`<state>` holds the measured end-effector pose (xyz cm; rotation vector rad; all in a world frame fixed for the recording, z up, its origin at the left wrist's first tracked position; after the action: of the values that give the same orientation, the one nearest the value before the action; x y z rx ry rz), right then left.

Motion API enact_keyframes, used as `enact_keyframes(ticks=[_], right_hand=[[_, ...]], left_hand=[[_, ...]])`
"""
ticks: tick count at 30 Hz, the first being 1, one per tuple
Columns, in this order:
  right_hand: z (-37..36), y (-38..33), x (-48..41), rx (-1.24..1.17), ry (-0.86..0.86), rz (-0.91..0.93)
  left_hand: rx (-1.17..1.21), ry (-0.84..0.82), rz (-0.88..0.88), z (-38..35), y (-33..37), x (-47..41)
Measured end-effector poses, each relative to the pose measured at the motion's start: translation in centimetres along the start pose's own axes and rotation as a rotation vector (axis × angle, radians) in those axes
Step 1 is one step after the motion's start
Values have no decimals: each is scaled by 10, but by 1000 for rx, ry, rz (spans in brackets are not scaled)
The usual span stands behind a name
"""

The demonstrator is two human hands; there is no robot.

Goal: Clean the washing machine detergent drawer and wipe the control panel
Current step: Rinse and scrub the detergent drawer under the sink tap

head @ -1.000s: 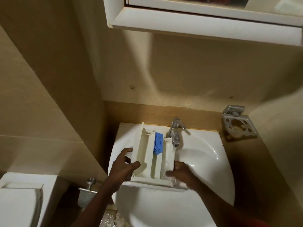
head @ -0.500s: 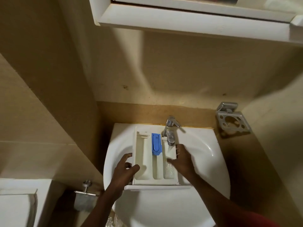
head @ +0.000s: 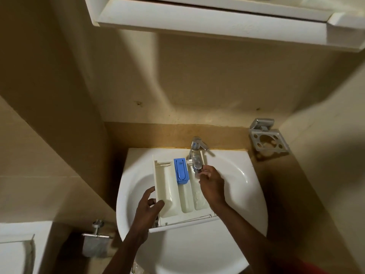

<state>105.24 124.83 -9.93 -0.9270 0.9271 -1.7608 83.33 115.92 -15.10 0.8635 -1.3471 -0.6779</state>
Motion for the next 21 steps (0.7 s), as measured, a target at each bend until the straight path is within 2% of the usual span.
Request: enact_keyframes(ticks=[1, 3, 6, 9, 11, 14, 16, 18, 19, 21], right_hand=[[-2, -1, 8, 7, -7, -10], [-15, 0, 23, 110, -124, 17], [-43, 0, 54, 373, -445, 287], [-26, 10, 66, 581, -642, 443], [-5, 24, 60, 752, -707, 446], [-2, 26, 60, 951, -696, 513], [-15, 30, 67, 932, -755, 391], [-17, 34, 67, 743, -810, 195], [-13, 38, 65, 609, -808, 123], [-3, 36, 54, 449, -725, 100]], left_hand=[[1, -2, -3, -2, 0, 0], [-4, 6, -15, -6, 1, 1], [-15, 50, -48, -5, 4, 5], [-40, 80, -68, 0, 8, 5], [-36, 85, -74, 1, 9, 4], [-49, 91, -87, 0, 11, 5], [-63, 96, -96, 1, 13, 6], [-72, 104, -89, 7, 15, 4], [-75, 105, -78, 9, 16, 3], [-79, 86, -66, 11, 18, 0]])
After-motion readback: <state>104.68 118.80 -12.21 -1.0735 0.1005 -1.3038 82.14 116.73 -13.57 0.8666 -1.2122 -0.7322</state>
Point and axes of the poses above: each hand's wrist, its own x-axis away from the middle knuckle, its own z-axis out of the back of the hand, y = z × x, the point moved 7 cm from there along -x, towards the middle knuckle, and after that the axes turned 4 degrees about z, right-handed, at the moved point
